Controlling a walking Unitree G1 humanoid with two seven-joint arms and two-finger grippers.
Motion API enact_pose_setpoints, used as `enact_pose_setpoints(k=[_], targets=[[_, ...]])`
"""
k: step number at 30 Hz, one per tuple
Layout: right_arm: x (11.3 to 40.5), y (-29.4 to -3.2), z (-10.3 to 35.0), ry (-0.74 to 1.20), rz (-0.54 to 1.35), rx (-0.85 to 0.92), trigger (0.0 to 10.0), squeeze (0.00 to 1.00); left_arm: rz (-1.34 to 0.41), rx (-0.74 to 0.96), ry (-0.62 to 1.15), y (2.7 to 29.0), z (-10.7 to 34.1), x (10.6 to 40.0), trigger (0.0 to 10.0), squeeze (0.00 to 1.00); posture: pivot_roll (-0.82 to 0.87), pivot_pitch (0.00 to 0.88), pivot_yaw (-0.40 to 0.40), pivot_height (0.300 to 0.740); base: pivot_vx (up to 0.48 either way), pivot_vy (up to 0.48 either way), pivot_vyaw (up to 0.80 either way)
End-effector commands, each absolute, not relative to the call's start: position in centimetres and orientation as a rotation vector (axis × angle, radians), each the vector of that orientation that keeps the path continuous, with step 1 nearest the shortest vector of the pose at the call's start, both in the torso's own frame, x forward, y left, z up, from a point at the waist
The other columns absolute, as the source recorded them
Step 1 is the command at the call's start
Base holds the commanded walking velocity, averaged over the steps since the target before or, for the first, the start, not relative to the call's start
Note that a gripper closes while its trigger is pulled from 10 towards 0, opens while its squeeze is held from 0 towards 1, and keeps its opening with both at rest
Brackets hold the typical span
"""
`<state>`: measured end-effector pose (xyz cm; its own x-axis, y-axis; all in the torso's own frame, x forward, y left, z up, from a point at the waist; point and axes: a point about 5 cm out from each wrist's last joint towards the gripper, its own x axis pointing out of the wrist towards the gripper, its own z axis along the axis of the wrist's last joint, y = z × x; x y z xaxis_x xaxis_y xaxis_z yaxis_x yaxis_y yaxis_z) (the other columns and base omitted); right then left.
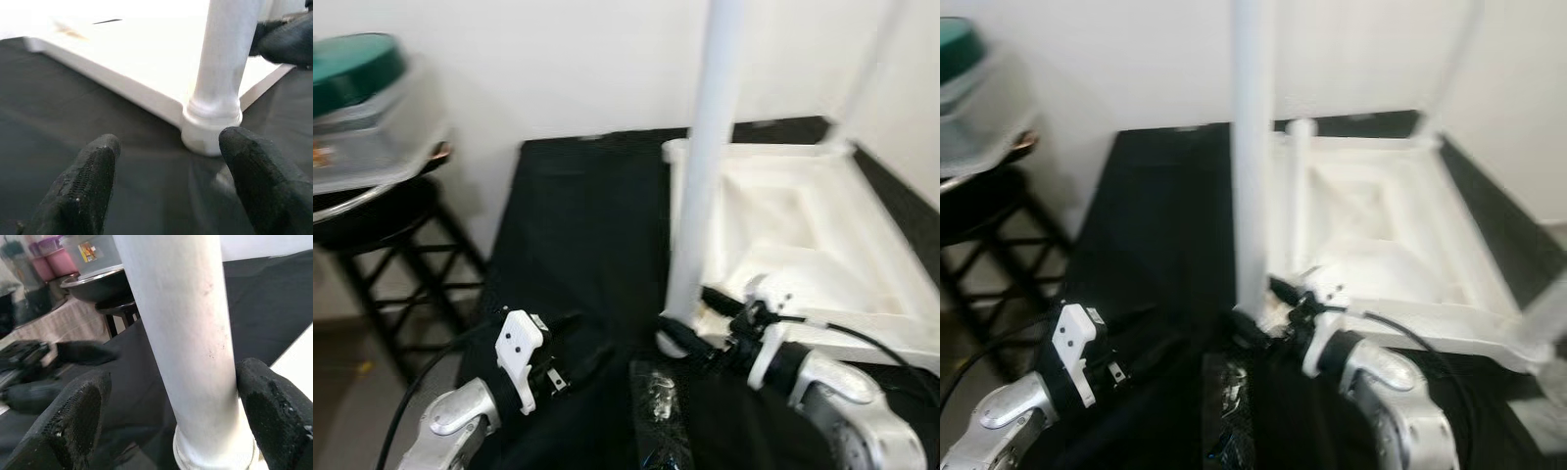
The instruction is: Building children table
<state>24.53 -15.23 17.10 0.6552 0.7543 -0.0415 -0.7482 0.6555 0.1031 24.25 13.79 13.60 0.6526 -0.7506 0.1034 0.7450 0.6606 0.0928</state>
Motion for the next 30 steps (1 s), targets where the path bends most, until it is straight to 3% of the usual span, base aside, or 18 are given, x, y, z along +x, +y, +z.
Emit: enact_pose_setpoints(k=[1,13,19,30], targets=[[24.2,-14.9,17.0,0.085,0.885,0.094,10.0,0.00,-0.861,0.034,-0.128,13.7,13.3,24.0,10.0,0.00,0.00,0.136,0.050,0.740,0.000,0.000,-0.80],[23.2,-15.4,16.8,0.101,0.992,0.056,10.0,0.00,-0.885,0.041,-0.171,13.7,13.7,23.8,10.0,0.00,0.00,0.134,0.053,0.740,0.000,0.000,-0.80],[24.0,-18.4,18.2,0.073,1.016,-0.015,10.0,0.00,-0.876,0.045,-0.203,14.4,14.0,23.7,10.0,0.00,0.00,0.131,0.056,0.740,0.000,0.000,0.00],[26.0,-18.7,20.7,0.026,1.168,-0.127,10.0,0.00,-0.722,-0.073,-0.204,16.9,12.6,22.9,10.0,0.00,0.02,0.132,0.045,0.740,0.000,0.000,0.00]])
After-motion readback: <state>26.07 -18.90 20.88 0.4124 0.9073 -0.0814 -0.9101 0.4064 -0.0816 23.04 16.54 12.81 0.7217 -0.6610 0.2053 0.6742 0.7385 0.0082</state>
